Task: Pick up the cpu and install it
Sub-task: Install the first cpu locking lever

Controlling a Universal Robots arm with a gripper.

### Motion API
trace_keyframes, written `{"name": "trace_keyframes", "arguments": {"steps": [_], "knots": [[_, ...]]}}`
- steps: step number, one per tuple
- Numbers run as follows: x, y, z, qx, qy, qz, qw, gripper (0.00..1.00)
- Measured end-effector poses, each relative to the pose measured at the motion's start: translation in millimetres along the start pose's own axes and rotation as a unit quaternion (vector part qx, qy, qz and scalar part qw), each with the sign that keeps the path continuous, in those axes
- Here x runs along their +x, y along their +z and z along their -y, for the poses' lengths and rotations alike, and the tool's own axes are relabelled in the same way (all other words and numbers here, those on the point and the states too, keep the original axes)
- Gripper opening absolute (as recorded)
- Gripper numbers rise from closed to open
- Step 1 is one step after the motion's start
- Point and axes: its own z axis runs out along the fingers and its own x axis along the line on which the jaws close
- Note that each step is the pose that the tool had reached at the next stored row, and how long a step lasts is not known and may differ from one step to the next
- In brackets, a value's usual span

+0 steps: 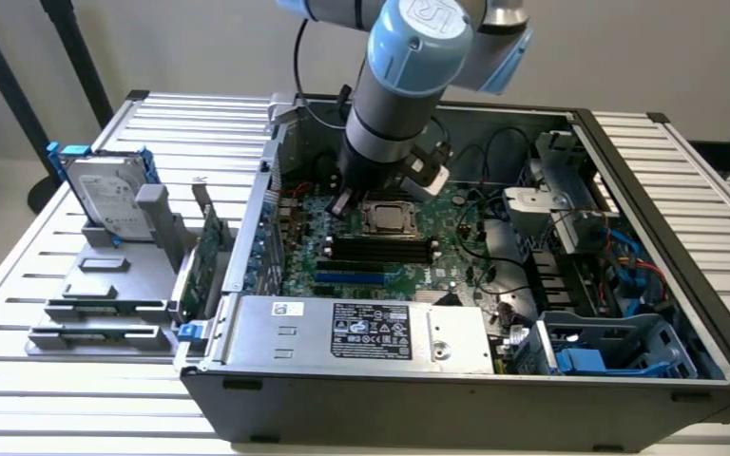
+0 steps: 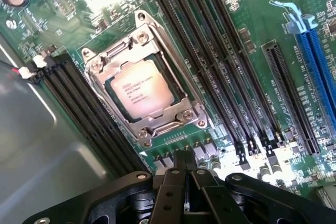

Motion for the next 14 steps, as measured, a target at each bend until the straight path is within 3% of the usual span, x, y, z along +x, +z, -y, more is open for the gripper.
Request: {"name": "trace_keyframes", "arguments": {"steps": [6, 9, 14], "knots": [[6.5, -2.3, 4.6, 0.0015, -0.018, 0.0093, 0.9998, 0.11], [8.1, -4.2, 5.9, 0.0018, -0.027, 0.0115, 0.9996, 0.11], [8.6, -4.6, 6.3, 0.0013, -0.033, 0.0123, 0.9994, 0.11]]}}
